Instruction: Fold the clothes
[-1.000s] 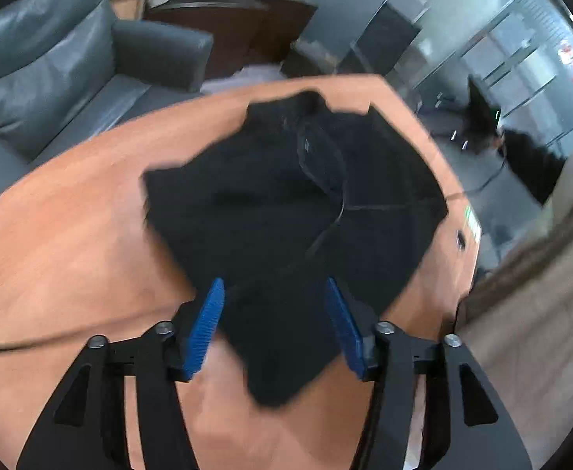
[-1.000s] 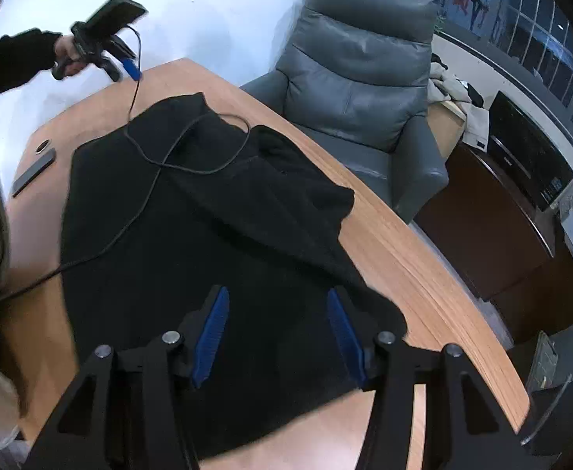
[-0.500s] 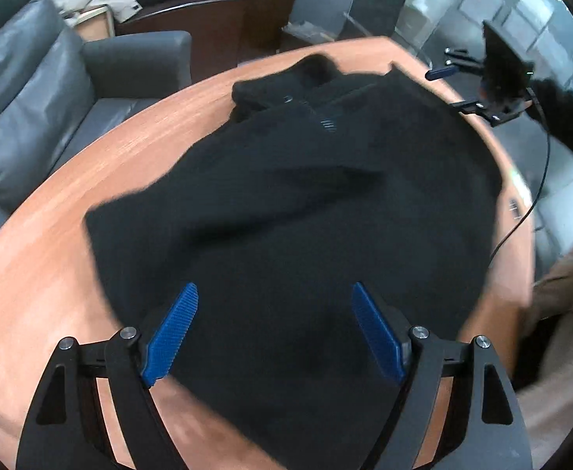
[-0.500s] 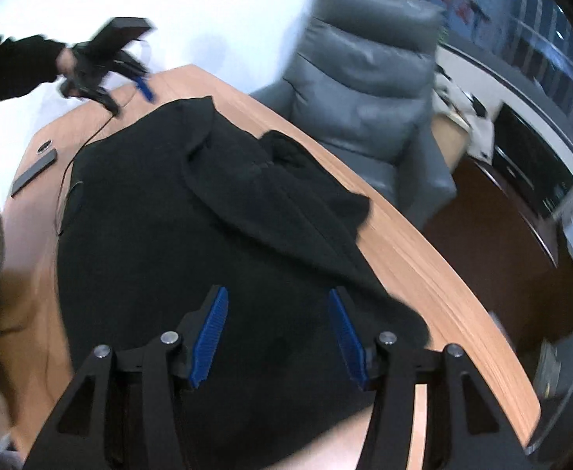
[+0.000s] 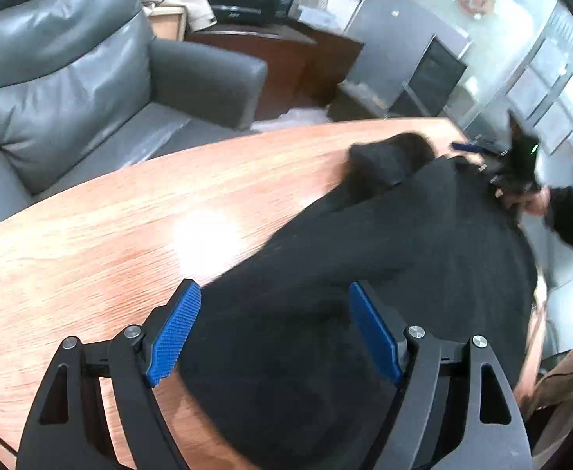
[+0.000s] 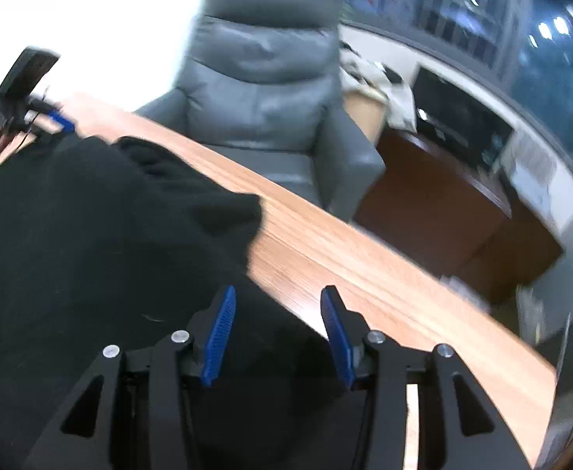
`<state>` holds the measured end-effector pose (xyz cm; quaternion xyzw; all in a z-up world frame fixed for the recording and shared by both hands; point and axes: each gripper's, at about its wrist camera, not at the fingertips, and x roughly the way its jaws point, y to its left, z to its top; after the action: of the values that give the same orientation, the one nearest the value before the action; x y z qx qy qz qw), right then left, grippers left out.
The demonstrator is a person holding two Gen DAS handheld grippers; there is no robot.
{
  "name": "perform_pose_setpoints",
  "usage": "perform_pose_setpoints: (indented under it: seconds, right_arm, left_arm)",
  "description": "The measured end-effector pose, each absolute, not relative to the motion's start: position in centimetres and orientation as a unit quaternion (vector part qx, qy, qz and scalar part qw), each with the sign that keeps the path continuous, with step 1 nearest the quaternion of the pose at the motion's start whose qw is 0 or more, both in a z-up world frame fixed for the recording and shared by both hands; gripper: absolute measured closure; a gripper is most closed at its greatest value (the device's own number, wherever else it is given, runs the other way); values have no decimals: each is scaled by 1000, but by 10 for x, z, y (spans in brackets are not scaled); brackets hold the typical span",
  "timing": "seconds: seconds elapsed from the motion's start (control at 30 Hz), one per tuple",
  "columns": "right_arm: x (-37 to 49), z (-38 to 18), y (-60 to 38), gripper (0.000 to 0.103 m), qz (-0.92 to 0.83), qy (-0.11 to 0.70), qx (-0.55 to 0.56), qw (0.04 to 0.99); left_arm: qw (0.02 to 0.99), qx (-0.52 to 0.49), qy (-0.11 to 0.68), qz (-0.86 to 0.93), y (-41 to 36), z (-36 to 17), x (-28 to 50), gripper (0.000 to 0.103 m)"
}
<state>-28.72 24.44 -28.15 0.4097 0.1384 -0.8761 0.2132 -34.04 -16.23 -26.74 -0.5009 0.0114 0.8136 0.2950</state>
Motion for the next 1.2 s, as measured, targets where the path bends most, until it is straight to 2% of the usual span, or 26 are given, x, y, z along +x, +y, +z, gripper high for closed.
perform_pose_setpoints:
  seconds: [0.1, 0.17, 0.23, 0.4, 0.43, 0.47, 0.5, 0.53, 0.57, 0.6, 0.7, 0.77, 0.83, 0.87, 0.9, 0.93, 0.97, 1.0, 1.07, 1.2]
  right_arm:
    - [-287, -271, 277, 54, -879, 70, 428, 198]
    - [-285, -262, 303, 47, -880, 18, 437, 184]
    - [-283, -264, 310, 41, -879, -1, 441, 183]
    - [-278, -271, 324, 41, -873, -41, 451, 181]
    - [-277, -272, 327, 49, -871, -49, 453, 181]
    - [-276, -274, 330, 76, -870, -57, 455, 180]
    - [-275, -275, 333, 89, -869, -65, 457, 180]
    - [-274, -276, 336, 92, -867, -73, 459, 179]
    - [-273, -278, 338, 93, -866, -81, 461, 179]
    - [-272, -279, 341, 93, -864, -89, 462, 178]
    - [-266, -285, 353, 92, -857, -98, 480, 158]
    - [-261, -289, 361, 79, -851, -97, 497, 136]
    - [-252, -282, 363, 74, -854, -84, 499, 122]
    - [-245, -274, 365, 64, -859, -88, 489, 119]
    - [-232, -261, 372, 56, -869, -101, 471, 114]
    - [-217, -249, 378, 41, -878, -118, 451, 109]
    - [-197, -238, 383, 35, -883, -139, 434, 111]
    - [-177, -227, 388, 32, -888, -160, 416, 113]
    - [-139, -221, 392, 25, -880, -194, 415, 127]
    - [-63, -257, 384, 24, -821, -250, 493, 141]
  left_arm:
    - [286, -488, -28, 824, -182, -256, -340, 24]
    - [283, -479, -80, 828, -201, -249, -338, 19]
    - [279, -494, -97, 817, -207, -256, -340, 16]
    - [275, -536, -119, 789, -212, -277, -342, 16]
    - [280, -535, -117, 789, -208, -279, -342, 18]
    - [284, -534, -114, 788, -204, -281, -341, 20]
    - [284, -529, -114, 791, -203, -281, -343, 31]
    - [284, -523, -115, 795, -202, -281, -344, 56]
    - [281, -523, -122, 795, -206, -281, -347, 67]
    - [277, -526, -132, 793, -212, -283, -349, 73]
    - [267, -533, -153, 788, -224, -285, -354, 72]
    - [247, -529, -135, 801, -225, -274, -347, 63]
    - [230, -514, -108, 820, -225, -253, -335, 49]
    - [230, -505, -86, 828, -222, -239, -327, 45]
    - [234, -493, -52, 836, -215, -224, -316, 35]
    - [238, -480, -15, 844, -205, -208, -305, 23]
    - [256, -468, 36, 845, -190, -193, -289, 19]
    - [281, -463, 76, 837, -175, -186, -277, 16]
    - [338, -462, 151, 806, -142, -182, -254, 14]
    - [419, -485, 233, 732, -86, -206, -228, 14]
